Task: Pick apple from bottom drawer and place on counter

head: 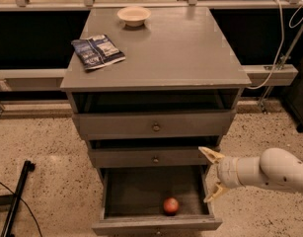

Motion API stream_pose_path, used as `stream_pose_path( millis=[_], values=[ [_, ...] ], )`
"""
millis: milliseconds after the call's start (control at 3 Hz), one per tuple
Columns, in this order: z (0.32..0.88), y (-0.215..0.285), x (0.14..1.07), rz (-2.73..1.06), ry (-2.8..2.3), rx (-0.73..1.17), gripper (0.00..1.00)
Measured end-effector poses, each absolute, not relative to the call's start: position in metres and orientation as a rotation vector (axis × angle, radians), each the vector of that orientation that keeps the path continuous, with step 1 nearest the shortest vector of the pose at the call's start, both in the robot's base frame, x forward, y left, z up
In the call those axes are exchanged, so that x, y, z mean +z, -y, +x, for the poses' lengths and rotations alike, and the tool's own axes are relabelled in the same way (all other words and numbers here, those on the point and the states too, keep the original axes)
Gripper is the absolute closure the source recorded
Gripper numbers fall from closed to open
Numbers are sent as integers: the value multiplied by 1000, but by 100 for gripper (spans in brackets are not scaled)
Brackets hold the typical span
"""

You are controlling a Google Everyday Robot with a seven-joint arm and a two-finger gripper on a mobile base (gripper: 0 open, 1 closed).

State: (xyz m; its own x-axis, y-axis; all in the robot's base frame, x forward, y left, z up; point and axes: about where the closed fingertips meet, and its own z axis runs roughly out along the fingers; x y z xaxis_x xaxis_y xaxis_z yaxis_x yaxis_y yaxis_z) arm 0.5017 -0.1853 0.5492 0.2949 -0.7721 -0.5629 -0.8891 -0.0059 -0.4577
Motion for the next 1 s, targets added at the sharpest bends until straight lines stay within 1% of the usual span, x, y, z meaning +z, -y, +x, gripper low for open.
stream_pose_path(
  millis=[333,667,1000],
  values=[
    [503,184,499,-1793,-1451,176,0],
    [501,180,489,-1791,-1453,197,0],
    [506,181,460,-1767,-1549,298,0]
  ],
)
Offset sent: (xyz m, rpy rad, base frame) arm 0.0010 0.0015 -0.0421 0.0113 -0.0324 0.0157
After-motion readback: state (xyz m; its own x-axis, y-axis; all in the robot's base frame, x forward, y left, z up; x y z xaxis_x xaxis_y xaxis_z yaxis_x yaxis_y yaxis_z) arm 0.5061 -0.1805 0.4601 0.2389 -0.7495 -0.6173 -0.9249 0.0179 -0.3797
